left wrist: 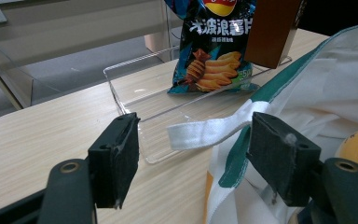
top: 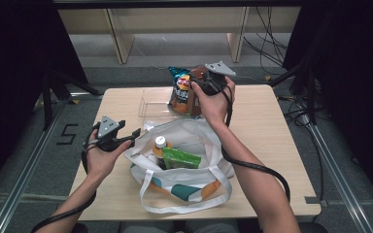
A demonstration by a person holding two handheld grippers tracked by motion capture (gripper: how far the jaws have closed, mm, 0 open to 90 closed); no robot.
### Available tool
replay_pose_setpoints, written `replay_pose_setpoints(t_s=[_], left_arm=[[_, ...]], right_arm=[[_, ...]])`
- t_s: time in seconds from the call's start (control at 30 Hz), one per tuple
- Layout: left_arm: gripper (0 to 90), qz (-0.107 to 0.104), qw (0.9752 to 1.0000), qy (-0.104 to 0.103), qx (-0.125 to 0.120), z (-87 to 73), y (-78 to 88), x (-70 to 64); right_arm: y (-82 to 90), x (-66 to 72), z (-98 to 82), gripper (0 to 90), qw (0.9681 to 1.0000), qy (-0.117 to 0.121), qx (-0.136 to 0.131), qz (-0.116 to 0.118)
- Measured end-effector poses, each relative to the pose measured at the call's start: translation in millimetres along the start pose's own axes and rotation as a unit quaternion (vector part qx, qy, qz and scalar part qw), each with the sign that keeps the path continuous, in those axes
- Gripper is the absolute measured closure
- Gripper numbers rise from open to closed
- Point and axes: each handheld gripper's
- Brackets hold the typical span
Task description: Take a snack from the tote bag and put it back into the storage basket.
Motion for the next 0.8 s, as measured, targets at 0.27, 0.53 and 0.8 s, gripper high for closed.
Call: replay_pose_setpoints(t_s=[0.27, 0.53, 0.8], left_arm=[[32.7, 0.001, 1.0, 0.0, 0.002, 0.1, 0.4, -0.6], [32.8, -0.002, 1.0, 0.0, -0.001, 0.0, -0.2, -0.3], [32.7, 0.0, 1.0, 0.0, 0.002, 0.1, 0.3, -0.6]], right_arm=[[-3.7, -2.1, -1.2, 39.5, 1.0, 0.003, -0.004, -0.006], [-5.6, -0.5, -1.1, 39.5, 0.9998, -0.001, -0.013, -0.014], [-7.4, 1.2, -3.1, 39.6, 0.9995, -0.004, -0.016, -0.028]])
Point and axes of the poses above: each handheld gripper's, and its own axes: y roughly backward along the jaws, z roughly out of its top, x roughly to its left, and after that the axes turned 13 degrees about z, right-handed
